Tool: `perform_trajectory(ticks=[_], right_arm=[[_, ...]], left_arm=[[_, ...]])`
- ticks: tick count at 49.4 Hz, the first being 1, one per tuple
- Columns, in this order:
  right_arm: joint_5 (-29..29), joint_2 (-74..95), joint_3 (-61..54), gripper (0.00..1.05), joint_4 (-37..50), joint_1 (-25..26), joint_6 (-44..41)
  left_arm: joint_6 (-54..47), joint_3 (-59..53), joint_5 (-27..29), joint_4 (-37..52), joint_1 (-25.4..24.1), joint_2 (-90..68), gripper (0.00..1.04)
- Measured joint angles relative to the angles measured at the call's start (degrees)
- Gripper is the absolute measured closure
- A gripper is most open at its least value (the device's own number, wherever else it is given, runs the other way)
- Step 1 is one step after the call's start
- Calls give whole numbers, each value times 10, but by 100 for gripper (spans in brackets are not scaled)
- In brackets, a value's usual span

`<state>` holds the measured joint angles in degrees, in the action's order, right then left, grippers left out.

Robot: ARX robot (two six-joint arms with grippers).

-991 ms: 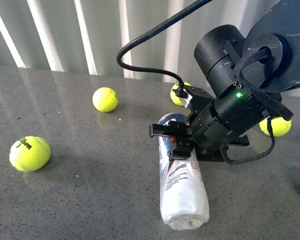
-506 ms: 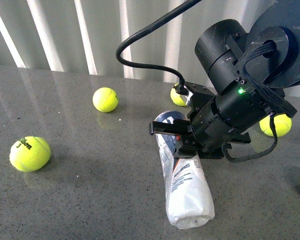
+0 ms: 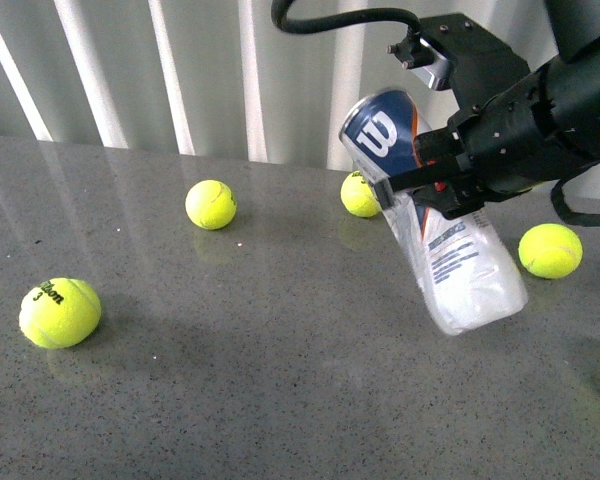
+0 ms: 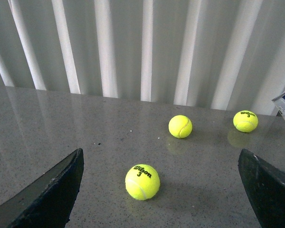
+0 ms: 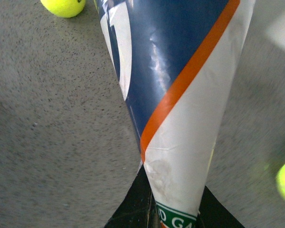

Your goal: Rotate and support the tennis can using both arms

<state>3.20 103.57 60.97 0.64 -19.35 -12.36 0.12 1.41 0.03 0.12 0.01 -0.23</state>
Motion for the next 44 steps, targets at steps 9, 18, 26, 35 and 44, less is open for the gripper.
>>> perform_trajectory(ticks=[9,18,26,35,44], right_arm=[[35,1,-133,99,163,-2,-381],[34,69,-177,99,266,-5,-600],[40,103,-175,99,316,-8,-653],[44,128,-157,99,334,-23,-663],[42,149,-145,99,352,-35,-662]], left_arm=[[0,0,0,0,0,0,7],[0,0,0,0,0,0,7],[0,0,0,0,0,0,7],[0,0,0,0,0,0,7],[0,0,0,0,0,0,7]])
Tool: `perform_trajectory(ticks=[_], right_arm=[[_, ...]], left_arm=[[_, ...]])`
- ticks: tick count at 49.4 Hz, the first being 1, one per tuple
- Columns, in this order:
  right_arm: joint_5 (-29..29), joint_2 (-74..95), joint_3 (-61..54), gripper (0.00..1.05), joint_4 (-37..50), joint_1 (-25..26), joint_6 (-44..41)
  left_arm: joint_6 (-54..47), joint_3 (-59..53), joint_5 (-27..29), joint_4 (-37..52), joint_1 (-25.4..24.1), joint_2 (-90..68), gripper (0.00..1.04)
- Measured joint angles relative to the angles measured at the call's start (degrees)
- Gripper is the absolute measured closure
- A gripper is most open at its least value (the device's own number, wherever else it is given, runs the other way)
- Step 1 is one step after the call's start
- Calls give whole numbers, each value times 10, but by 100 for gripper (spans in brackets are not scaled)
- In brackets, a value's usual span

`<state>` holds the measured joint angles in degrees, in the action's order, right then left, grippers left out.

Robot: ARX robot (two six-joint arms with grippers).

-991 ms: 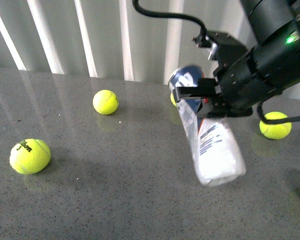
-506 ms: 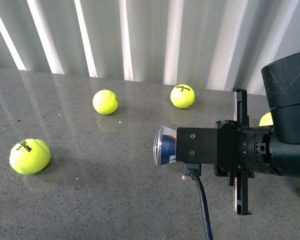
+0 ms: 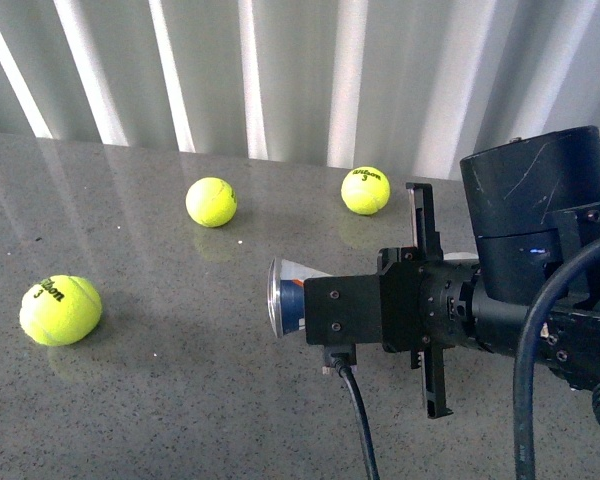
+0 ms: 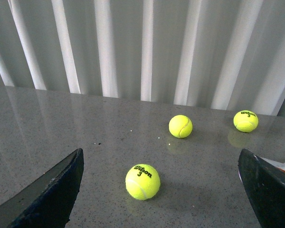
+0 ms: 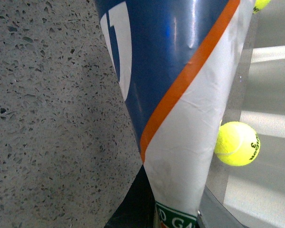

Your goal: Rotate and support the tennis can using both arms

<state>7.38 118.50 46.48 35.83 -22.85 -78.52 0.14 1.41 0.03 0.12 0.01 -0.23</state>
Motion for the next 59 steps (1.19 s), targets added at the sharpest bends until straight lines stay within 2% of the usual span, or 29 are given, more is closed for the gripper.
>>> perform_trajectory(ticks=[15,26,36,46,50,53,59], right_arm=[[-29,45,3,99,36,-10,12],[-65,47,8,98,25,-37,45],[-88,40,14,66,-19,-58,75],[-112,-3,14,24,-93,-64,98],[-112,-29,14,11,-126,-64,111],[-109,-45,14,5,-146,-64,120],[-93,-105,14,7,-223,-61,162]], left_arm=[[0,0,0,0,0,0,7],[0,0,0,0,0,0,7],[0,0,0,0,0,0,7],[0,0,0,0,0,0,7],[0,0,0,0,0,0,7],[0,0,0,0,0,0,7],[0,0,0,0,0,0,7]])
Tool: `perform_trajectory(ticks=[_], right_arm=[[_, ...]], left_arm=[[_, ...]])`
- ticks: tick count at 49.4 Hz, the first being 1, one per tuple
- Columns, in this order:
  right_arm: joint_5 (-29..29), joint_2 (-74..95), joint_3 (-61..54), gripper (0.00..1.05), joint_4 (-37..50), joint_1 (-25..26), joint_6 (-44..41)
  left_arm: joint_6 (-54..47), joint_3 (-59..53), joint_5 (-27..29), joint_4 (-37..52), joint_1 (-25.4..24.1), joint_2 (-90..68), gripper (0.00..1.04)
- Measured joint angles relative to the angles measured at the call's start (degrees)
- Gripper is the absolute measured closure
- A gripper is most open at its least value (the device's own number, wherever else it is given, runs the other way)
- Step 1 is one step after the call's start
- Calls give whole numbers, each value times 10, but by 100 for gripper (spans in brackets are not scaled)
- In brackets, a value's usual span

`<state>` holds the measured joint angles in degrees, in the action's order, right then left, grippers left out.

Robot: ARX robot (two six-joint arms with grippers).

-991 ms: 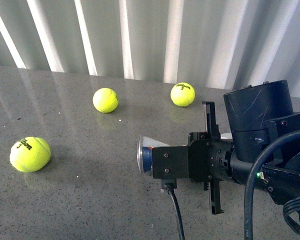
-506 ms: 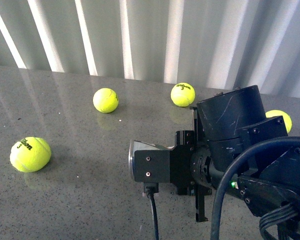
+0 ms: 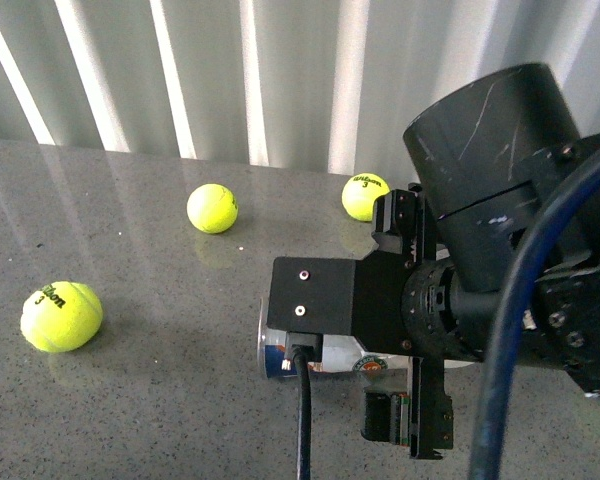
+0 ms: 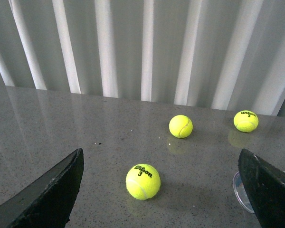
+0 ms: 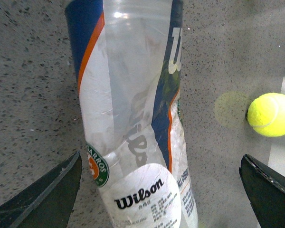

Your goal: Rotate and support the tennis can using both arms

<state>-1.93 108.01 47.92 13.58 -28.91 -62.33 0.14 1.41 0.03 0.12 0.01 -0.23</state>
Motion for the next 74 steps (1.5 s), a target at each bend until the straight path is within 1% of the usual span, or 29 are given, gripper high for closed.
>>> perform_trajectory(ticks=[3,8,15,20,25,29,35,36,40,42,45,46,53,55,57,61,74], right_arm=[[9,-33,0,7,-31,8,24],[16,-85,-9,7,-51,29,61],[-45,-160,-8,7,-45,98,150],[-88,-198,-8,7,0,162,203],[-95,-269,-26,7,80,237,271],[-94,-322,-52,7,137,264,304],[-86,-400,-96,7,211,281,340],[-80,-408,-99,8,211,282,345],[-1,-488,-124,21,127,288,452],[17,-538,-162,30,96,287,512],[21,-587,-216,42,96,287,563],[20,-592,-222,44,98,287,568],[18,-630,-286,69,117,289,603],[18,-636,-298,74,120,289,607],[18,-652,-319,85,124,289,610],[19,-680,-347,102,129,289,612],[18,-745,-403,101,121,289,615]], left_arm=[[0,0,0,0,0,0,7],[0,0,0,0,0,0,7],[0,0,0,0,0,0,7],[0,0,0,0,0,0,7],[0,0,0,0,0,0,7],[0,0,0,0,0,0,7],[0,0,0,0,0,0,7],[0,0,0,0,0,0,7],[0,0,0,0,0,0,7],[0,0,0,0,0,0,7],[0,0,0,0,0,0,7],[0,0,0,0,0,0,7],[0,0,0,0,0,0,7],[0,0,0,0,0,0,7],[0,0,0,0,0,0,7],[0,0,0,0,0,0,7],[0,0,0,0,0,0,7]])
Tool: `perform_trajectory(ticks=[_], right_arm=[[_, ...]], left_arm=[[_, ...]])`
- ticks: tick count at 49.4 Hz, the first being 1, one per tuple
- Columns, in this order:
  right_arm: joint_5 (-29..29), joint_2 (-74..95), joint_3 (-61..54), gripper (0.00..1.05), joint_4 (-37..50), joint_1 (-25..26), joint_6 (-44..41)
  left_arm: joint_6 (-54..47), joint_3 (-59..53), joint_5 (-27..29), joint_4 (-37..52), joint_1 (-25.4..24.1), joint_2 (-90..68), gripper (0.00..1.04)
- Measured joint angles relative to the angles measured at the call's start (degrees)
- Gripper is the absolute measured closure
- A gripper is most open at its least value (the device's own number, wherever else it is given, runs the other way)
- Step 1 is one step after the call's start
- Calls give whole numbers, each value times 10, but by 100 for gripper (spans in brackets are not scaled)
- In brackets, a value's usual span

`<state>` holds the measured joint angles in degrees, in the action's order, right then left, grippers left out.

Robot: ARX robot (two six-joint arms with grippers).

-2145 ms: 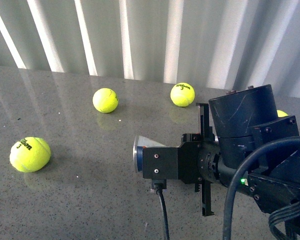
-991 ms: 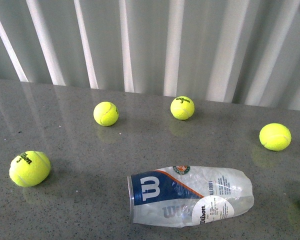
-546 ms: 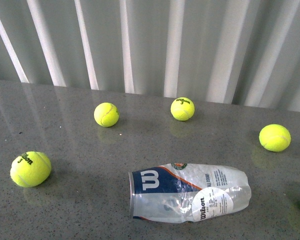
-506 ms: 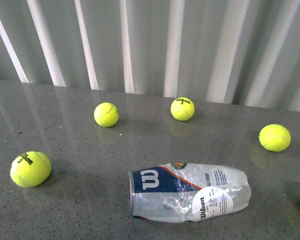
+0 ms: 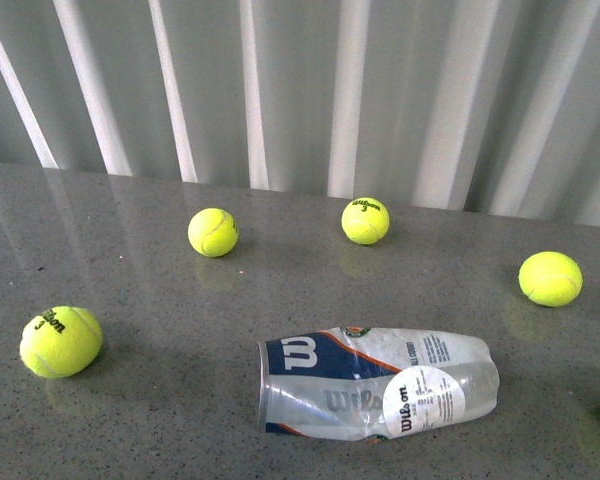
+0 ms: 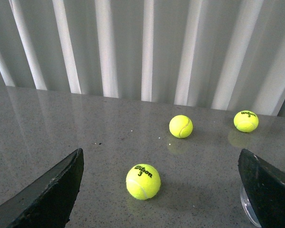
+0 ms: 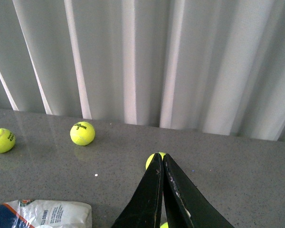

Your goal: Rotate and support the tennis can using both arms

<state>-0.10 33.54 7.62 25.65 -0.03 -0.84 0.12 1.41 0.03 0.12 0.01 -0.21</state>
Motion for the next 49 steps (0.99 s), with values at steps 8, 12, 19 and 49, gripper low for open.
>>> perform_trajectory(ticks=[8,12,19,49], right_arm=[[0,-34,-21,101,-14,0,1],[0,-53,-30,101,-25,0,1],[0,-95,-44,101,-51,0,1],[0,-214,-74,101,-134,0,1]], left_arm=[[0,0,0,0,0,0,7],[0,0,0,0,0,0,7],[0,0,0,0,0,0,7],[0,0,0,0,0,0,7]])
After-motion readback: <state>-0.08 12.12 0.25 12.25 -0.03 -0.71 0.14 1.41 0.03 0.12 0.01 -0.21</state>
